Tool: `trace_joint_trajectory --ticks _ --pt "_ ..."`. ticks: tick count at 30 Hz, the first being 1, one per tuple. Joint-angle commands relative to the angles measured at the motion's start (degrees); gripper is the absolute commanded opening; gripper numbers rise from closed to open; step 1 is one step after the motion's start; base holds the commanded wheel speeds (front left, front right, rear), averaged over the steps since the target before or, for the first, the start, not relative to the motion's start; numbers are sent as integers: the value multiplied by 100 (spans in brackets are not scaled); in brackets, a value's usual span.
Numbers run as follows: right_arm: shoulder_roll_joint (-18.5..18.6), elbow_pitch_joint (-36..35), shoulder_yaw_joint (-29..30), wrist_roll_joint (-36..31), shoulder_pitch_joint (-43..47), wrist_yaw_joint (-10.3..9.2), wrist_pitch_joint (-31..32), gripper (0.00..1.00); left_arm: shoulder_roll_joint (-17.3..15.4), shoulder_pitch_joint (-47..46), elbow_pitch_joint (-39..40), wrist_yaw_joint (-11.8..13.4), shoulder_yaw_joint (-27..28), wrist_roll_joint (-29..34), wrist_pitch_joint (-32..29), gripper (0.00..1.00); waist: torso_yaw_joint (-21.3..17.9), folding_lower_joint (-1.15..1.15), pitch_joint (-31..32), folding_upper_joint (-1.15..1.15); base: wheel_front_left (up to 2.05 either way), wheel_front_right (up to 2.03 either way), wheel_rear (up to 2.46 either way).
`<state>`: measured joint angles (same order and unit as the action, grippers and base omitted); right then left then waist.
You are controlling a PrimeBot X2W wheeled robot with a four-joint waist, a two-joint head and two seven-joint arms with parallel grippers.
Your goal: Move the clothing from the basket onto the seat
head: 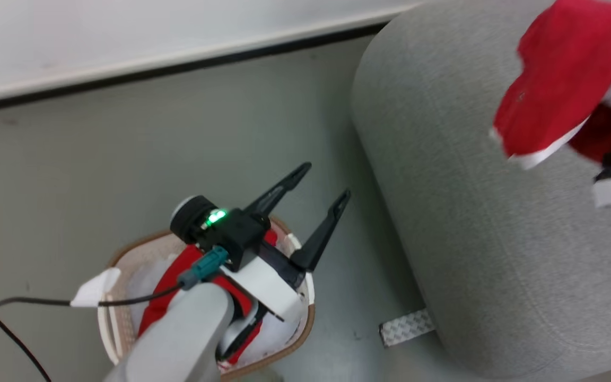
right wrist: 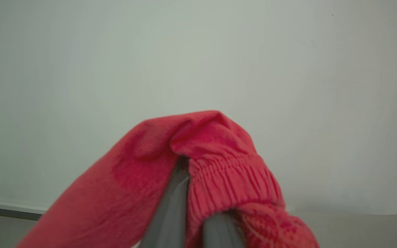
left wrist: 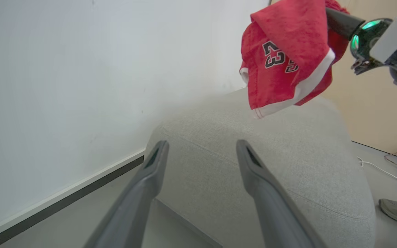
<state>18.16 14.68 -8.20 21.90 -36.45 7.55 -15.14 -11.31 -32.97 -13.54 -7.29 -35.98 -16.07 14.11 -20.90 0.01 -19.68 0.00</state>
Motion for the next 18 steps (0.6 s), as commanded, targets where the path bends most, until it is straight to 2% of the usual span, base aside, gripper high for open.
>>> trace_joint_trajectory --ticks 1,8,14,18 --pt "160 231 90 19 -391 -12 -1 0 -100 -150 77 -12 35 10 -51 100 367 -1 -601 0 0 0 0" --pt "823 1638 27 222 -1755 -12 132 0 -301 -515 337 -16 60 46 -164 100 760 -1 -1398 0 0 0 0" --pt "1375 2608 -111 283 -2659 -12 616 0 -407 -680 449 2 97 70 -173 100 1091 -1 -1882 0 0 0 0" --pt "1542 3189 -228 391 -2955 -13 1052 0 -451 -726 476 22 122 53 -136 100 1232 -1 -2075 0 0 0 0"
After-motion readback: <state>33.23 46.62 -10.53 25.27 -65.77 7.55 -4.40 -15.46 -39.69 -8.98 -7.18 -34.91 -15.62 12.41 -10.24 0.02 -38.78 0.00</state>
